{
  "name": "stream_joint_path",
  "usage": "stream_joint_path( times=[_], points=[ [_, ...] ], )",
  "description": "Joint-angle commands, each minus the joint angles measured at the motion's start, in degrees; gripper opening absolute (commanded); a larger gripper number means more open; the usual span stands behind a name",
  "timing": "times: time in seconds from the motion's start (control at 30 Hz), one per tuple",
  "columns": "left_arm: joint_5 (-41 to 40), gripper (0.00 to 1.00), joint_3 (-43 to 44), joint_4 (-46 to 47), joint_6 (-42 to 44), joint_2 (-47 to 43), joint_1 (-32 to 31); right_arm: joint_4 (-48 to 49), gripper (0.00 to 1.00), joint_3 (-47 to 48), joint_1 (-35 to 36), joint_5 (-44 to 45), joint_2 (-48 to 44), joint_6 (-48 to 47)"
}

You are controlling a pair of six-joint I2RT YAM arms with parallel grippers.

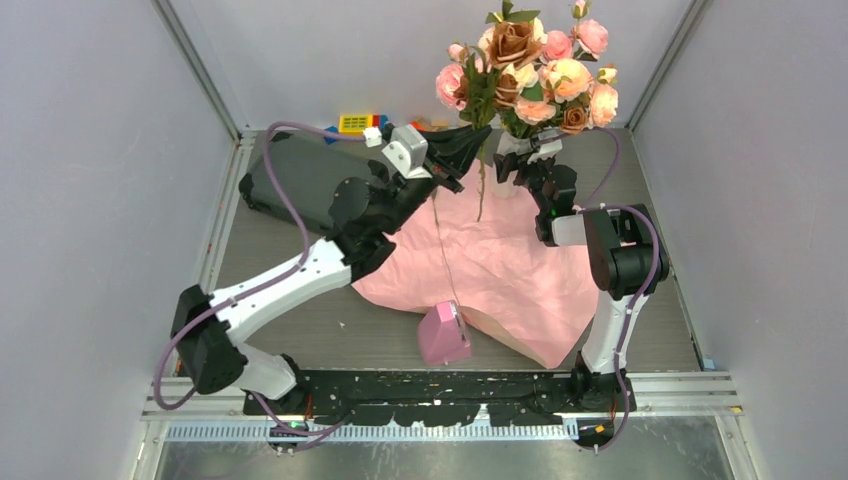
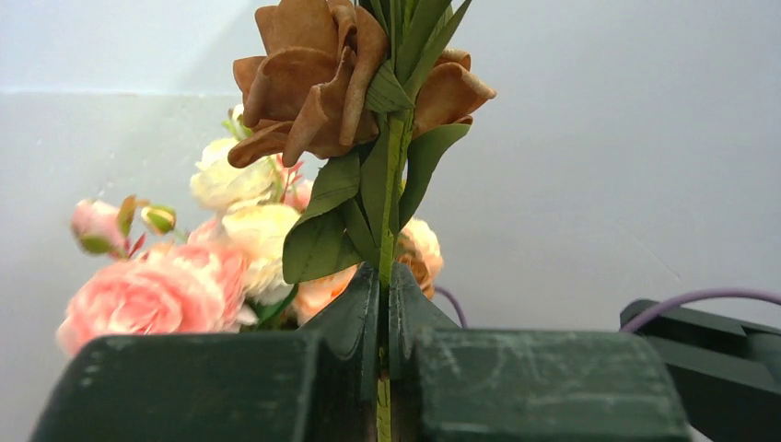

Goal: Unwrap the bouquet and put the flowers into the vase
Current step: Insert the fake flower into the vase.

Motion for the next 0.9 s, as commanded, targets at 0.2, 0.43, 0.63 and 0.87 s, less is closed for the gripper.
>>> stream_joint_path(
  times=[0.2,0.43,0.63,0.87],
  points=[
    [1.0,0.00,13.3,26.7,4.4,19.5,-0.4,-0.4,0.00,-1.3,-0.2,0.0,-2.6,2.6],
    [0.0,0.00,21.0,32.4,7.4,28.4,0.1,-1.2,0.00,-1.6,-0.3,0.2,-3.7,1.4],
    [0.2,0.00,24.3,33.6,10.5,31.5,1.3,-1.5,0.00,-1.2,-0.3,-1.0,-3.4,1.7],
    [0.6,0.00,27.1,35.2,12.3,34.3,3.4,-1.7,0.00,-1.4,-0.2,-1.2,-3.2,1.7]
  ],
)
